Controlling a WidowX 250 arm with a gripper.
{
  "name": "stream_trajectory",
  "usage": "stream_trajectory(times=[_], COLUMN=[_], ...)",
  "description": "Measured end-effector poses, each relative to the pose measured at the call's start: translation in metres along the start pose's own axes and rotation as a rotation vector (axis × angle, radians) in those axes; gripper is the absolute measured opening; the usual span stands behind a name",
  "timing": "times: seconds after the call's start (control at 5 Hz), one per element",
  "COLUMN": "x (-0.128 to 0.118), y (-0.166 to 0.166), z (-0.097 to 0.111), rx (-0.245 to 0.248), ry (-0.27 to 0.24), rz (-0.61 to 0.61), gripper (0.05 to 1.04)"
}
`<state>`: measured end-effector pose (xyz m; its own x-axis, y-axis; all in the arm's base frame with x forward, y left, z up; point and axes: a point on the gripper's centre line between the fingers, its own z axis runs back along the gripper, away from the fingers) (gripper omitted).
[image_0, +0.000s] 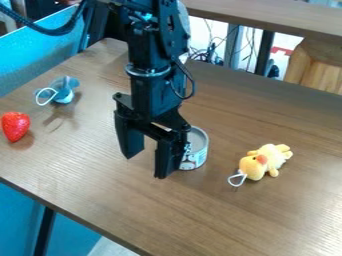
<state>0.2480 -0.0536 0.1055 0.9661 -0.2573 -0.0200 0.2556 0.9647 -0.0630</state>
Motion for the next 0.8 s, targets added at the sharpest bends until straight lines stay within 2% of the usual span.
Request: stream_trajectory(times=[0.2, 0.4, 0.6, 0.8], x=[-0.002, 0.016, 0.044, 0.071], y=[0.000, -0.019, -0.043, -0.059], z=[-0.007, -0.015, -0.023, -0.019], rx=[-0.004, -0.033, -0.046, -0.027], ry=[0.026, -0.045, -0.039, -0.099], rz=[0.005, -0.019, -0.027, -0.068], gripper=[1.000, 1.000, 1.000, 1.000])
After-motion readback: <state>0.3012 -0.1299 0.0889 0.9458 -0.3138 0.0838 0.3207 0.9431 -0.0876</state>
